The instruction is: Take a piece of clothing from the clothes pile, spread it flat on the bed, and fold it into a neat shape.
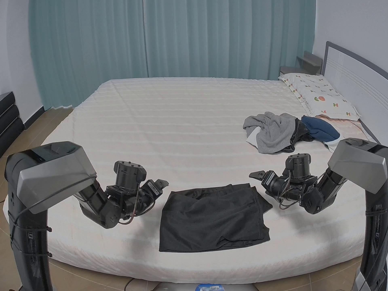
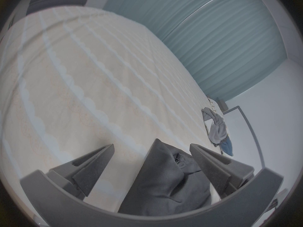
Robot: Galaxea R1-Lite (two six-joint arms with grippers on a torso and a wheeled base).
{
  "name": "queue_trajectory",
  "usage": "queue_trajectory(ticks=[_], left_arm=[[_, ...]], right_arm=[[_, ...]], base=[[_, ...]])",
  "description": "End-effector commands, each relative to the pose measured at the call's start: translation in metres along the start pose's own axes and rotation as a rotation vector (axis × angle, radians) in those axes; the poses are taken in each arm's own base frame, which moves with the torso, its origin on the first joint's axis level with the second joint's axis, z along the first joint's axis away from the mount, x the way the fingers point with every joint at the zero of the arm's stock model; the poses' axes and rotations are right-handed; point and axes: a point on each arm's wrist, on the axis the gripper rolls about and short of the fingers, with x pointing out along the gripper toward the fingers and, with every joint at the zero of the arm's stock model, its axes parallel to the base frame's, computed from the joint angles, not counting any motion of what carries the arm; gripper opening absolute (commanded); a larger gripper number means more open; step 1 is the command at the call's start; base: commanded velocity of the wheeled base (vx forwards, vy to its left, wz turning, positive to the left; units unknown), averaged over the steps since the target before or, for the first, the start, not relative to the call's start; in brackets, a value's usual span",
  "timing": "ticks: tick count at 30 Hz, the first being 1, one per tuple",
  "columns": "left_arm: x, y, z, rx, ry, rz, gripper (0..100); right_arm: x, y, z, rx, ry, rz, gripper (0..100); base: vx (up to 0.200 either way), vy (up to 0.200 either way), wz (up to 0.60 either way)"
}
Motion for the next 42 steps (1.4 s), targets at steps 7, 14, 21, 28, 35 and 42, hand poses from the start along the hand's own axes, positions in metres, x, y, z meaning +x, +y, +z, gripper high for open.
queue_trajectory(ticks=[7,14,21,28,35,42], left_arm=[[0.016,-0.001,-0.029,0.055,0.028,0.0,100],[0.018,-0.004,-0.031,0.06,0.033,-0.006,0],[0.02,-0.005,-0.031,0.053,0.015,-0.005,0],[0.018,-0.005,-0.03,0.008,-0.002,0.008,0],[0.017,-0.001,-0.027,-0.009,-0.021,0.024,0],[0.018,-0.001,-0.026,-0.01,-0.022,0.025,0]], right_arm=[[0.004,0.0,-0.007,-0.006,0.019,-0.002,100],[0.004,0.003,-0.01,-0.011,0.023,0.007,100],[0.009,0.001,-0.017,-0.015,0.041,-0.001,100],[0.013,-0.004,-0.02,-0.014,0.05,-0.013,100],[0.016,-0.007,-0.019,-0.011,0.051,-0.018,100],[0.026,-0.004,-0.025,-0.023,0.061,-0.01,100]], base=[[0.0,0.0,0.0],[0.0,0.0,0.0],[0.0,0.0,0.0],[0.0,0.0,0.0],[0.0,0.0,0.0],[0.0,0.0,0.0]])
